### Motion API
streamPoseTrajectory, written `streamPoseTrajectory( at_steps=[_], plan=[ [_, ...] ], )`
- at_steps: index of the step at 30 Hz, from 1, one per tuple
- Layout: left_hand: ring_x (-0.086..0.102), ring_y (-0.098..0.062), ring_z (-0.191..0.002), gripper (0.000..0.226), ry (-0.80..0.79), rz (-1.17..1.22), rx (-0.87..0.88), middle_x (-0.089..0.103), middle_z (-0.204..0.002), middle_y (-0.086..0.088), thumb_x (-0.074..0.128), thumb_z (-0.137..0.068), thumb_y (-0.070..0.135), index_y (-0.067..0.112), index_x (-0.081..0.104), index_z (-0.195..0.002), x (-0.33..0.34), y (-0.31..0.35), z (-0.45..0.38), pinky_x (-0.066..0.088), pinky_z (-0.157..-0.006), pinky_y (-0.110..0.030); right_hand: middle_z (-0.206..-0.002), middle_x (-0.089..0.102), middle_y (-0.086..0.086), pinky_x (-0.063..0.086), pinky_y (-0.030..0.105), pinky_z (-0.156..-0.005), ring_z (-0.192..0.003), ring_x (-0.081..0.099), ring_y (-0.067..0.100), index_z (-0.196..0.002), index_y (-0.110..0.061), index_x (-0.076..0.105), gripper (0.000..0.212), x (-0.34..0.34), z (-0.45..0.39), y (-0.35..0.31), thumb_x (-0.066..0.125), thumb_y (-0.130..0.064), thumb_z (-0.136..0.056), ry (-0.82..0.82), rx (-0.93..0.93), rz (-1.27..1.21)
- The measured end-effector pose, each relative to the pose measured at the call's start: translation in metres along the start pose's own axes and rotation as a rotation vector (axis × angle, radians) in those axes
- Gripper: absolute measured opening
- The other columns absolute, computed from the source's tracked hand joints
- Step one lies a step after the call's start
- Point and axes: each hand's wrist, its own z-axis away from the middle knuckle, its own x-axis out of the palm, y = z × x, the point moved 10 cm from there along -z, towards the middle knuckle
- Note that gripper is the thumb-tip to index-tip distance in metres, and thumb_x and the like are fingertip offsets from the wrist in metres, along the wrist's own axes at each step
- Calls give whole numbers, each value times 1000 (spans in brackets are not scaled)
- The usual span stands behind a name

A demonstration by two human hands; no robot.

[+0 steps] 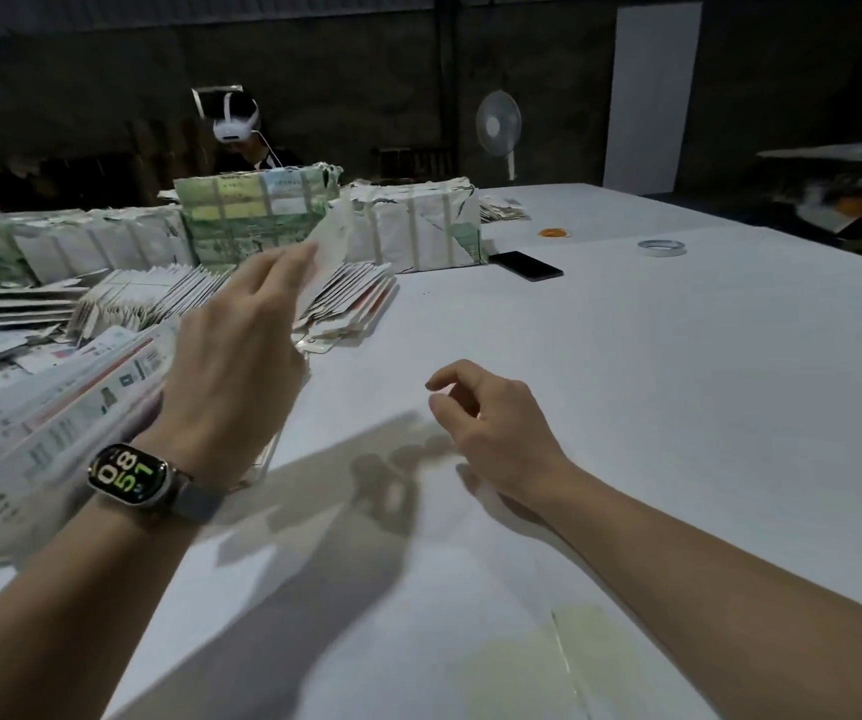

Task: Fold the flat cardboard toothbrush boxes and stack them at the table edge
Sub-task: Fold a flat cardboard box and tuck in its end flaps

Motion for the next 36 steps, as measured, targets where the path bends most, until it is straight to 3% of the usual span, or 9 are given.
streamPoseTrajectory(
  at_steps=[4, 7, 10, 14, 18, 25, 31, 34, 36],
  plan=[
    [65, -29, -105, 52, 121, 343, -1, 59, -135, -20, 43, -95, -6, -1, 47, -147, -2, 19, 7, 54, -87, -31, -80, 63, -12, 51, 30, -74, -75, 59, 5, -112, -44, 57, 30, -2, 0, 6, 51, -54, -85, 27, 57, -207],
    [70, -8, -97, 52, 41, 718, -172, 58, -137, -1, 49, -100, -3, 14, 45, -150, 25, 19, 17, 61, -77, -24, -82, 63, -13, 48, 23, -59, -69, 58, 2, -108, -47, 56, 27, 2, 1, 8, 49, -58, -85, -11, 96, -301],
    [75, -13, -89, 51, -78, 1046, -454, 63, -122, 4, 54, -101, 2, 25, 46, -146, 65, 12, 32, 62, -65, -27, -77, 68, -14, 47, 19, -54, -64, 59, 3, -105, -30, 62, 27, 1, 0, 1, 48, -48, -90, -11, 60, -385],
    [77, -18, -84, 22, -268, 1402, -810, 76, -101, -9, 48, -106, 13, 21, 63, -120, 111, 19, 64, 60, -63, -27, -88, 75, 4, 60, 34, -68, -78, 74, 24, -104, -14, 63, 22, 2, 2, 5, 51, -33, -103, -59, 102, -470],
    [77, -18, -73, 17, -386, 1391, -856, 76, -78, 4, 43, -109, 30, 26, 59, -115, 134, 28, 82, 57, -57, -22, -83, 74, 1, 57, 27, -62, -72, 74, 22, -102, -9, 62, 25, 2, 2, 6, 49, -30, -104, -80, 109, -428],
    [77, -18, -79, 43, -369, 1427, -781, 72, -95, -4, 54, -104, 29, 45, 32, -137, 141, 26, 78, 60, -61, -26, -89, 73, 6, 59, 43, -76, -78, 73, 29, -100, -10, 60, 33, -1, 4, 2, 49, -41, -102, -17, 124, -424],
    [73, -8, -91, 40, -434, 1373, -631, 72, -110, 6, 52, -87, 61, 46, 60, -123, 144, 37, 73, 55, -71, -20, -103, 61, 27, 55, 58, -86, -98, 62, 46, -103, -5, 52, 55, -1, 7, -7, 46, -57, -89, -12, 57, -447],
    [70, -8, -103, 59, -482, 1396, -616, 71, -111, 18, 48, -77, 76, 45, 59, -126, 145, 42, 71, 53, -83, -29, -104, 65, 19, 56, 48, -85, -97, 66, 35, -105, -8, 54, 56, 3, 6, -7, 46, -61, -88, -40, 46, -443],
    [68, -10, -113, 72, -514, 1427, -592, 69, -119, 17, 52, -73, 76, 41, 51, -136, 145, 47, 72, 55, -90, -37, -87, 69, -3, 55, 25, -66, -78, 69, 12, -99, -16, 57, 44, 4, 7, -9, 45, -58, -90, -57, 23, -447]
  ],
)
